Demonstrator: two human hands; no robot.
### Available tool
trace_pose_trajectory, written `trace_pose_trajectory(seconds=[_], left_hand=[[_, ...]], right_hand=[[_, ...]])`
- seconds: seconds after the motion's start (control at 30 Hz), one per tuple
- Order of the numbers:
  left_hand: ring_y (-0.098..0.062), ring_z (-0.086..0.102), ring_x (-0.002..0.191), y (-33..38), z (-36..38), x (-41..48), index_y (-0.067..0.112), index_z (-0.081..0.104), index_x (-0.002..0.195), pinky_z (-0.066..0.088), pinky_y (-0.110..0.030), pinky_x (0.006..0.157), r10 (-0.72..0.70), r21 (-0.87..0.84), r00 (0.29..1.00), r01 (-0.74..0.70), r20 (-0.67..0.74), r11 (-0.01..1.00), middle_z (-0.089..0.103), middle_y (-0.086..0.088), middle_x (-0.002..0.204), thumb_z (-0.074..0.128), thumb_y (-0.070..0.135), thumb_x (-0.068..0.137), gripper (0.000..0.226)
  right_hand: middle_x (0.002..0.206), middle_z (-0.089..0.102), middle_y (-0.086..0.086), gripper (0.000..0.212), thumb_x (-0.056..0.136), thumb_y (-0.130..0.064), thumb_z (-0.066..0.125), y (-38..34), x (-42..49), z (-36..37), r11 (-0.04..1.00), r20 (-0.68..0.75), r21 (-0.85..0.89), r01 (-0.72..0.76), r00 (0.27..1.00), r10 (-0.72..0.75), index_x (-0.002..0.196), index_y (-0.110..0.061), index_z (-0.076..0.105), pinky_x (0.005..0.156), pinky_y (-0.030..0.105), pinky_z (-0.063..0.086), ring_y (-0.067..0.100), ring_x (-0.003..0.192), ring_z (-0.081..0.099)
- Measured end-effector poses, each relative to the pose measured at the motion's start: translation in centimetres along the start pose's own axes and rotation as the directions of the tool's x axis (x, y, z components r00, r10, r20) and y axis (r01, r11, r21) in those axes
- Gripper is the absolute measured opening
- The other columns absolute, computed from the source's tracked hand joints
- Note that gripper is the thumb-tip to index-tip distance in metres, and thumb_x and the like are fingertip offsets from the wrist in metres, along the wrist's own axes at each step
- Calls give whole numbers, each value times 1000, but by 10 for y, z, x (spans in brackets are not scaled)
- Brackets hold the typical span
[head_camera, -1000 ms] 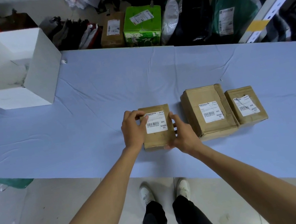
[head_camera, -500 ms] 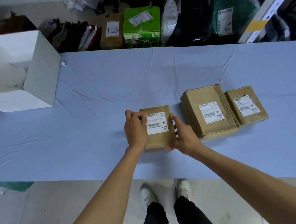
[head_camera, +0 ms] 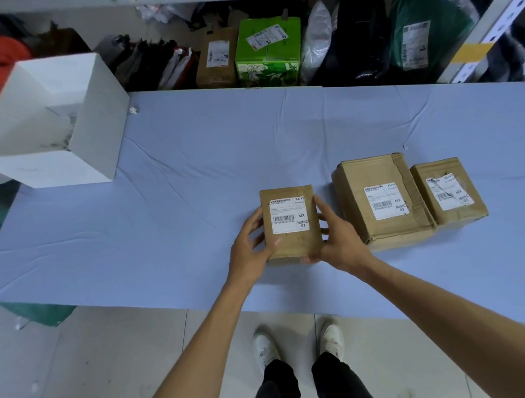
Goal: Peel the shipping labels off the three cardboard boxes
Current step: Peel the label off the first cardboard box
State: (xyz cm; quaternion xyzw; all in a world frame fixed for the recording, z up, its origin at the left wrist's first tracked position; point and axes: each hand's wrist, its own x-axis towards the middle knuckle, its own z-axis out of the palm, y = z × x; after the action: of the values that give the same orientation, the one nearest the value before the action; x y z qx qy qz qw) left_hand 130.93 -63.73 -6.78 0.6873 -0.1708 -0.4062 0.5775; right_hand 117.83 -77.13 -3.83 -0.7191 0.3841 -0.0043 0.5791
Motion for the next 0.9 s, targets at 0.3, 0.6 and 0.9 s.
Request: trace_pose_trajectory(seconds=[0.3,0.6,0.9], left_hand=[[-9,49,128,-7,-3,-4,36,37,143,50,-35,99,-13,70,999,9,51,998,50,10,141,79,3,74,88],[-15,63,108,15,9,22,22,64,113,54,-27,88,32,50,974,-21,-222,999,65,0,118,76,12,79,37],[-8,64,92,17,19,37,20,68,95,47,-2,67,89,196,944,-26,-318,980,60,-2,111,75,16,80,18]], right_hand=[[127,50,0,120,60,10,83,6,2,-2,999,13,42,7,1000,-8,152,-26,15,60,9,51,16,102,58],[124,52,-1,120,59,5,85,17,11,-2,1000,5,1,5,1000,-5,152,-28,16,59,10,52,9,94,59],[124,50,-3,124,58,1,88,22,13,-3,1000,21,-8,0,1000,1,152,-29,13,59,5,48,5,92,58]])
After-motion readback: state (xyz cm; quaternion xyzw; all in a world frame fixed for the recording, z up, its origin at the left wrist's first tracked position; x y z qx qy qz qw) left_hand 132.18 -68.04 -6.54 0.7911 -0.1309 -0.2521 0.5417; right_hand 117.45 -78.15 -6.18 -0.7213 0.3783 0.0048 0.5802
